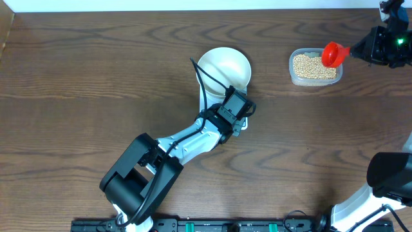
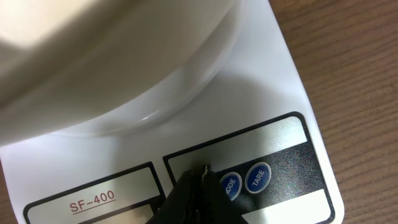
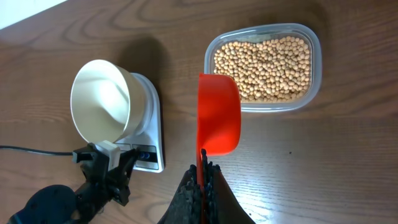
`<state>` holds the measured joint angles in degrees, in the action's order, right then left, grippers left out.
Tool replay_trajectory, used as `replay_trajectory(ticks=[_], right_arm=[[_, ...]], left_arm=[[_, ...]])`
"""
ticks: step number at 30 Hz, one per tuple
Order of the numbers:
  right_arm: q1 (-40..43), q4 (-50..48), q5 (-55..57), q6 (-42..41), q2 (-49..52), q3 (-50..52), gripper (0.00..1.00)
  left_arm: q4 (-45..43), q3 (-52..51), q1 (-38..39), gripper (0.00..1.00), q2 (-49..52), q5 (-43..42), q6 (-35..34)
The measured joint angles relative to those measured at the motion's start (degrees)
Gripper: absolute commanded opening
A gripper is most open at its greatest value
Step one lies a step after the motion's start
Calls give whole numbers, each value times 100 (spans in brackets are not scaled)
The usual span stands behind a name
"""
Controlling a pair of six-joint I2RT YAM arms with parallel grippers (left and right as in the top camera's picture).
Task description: Scoop item into bowl and weigh 50g on scale
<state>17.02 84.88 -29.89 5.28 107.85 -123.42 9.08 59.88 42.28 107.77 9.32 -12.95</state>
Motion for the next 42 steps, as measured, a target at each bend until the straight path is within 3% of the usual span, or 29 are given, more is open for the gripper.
replay_trajectory(ticks=[42], right_arm=[[0,24,0,0,0,0,1]], left_arm=[[417,151,70,7,46,284,-378]])
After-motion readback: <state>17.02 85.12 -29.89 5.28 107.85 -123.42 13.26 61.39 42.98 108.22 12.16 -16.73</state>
